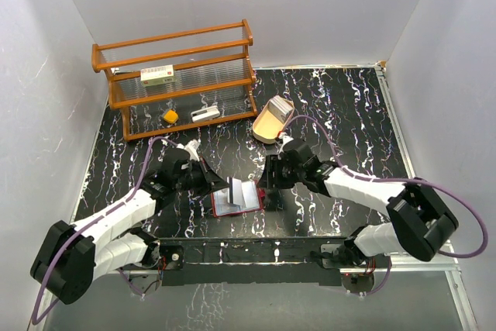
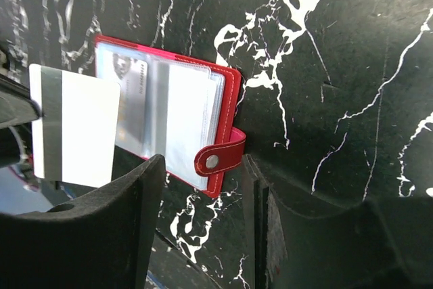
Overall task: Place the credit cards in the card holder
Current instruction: Insert the credit card into the card holder.
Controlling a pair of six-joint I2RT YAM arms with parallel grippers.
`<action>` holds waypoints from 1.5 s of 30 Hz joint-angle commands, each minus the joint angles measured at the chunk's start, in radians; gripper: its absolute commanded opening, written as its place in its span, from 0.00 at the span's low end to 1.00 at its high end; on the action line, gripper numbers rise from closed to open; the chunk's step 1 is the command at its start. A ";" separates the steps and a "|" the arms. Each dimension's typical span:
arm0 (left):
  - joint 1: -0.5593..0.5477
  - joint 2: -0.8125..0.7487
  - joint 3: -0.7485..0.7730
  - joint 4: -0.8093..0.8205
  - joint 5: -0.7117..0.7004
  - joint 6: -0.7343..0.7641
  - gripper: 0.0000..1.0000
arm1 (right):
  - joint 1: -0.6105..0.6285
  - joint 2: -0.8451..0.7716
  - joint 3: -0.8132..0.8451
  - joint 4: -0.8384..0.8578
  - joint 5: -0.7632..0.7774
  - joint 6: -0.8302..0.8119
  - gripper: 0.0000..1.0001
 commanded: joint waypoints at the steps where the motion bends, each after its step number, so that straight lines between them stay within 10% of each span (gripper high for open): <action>1: -0.002 0.016 0.019 -0.021 -0.024 0.023 0.00 | 0.057 0.054 0.093 -0.052 0.104 -0.069 0.47; 12: -0.003 0.024 0.003 -0.049 -0.060 0.028 0.00 | 0.119 0.120 0.128 -0.087 0.220 -0.108 0.44; 28: -0.003 0.067 -0.043 0.021 -0.041 0.010 0.00 | 0.131 0.146 0.073 -0.027 0.203 -0.103 0.10; 45: -0.001 0.095 -0.039 -0.041 -0.088 0.018 0.00 | 0.139 0.137 0.050 -0.020 0.224 -0.087 0.06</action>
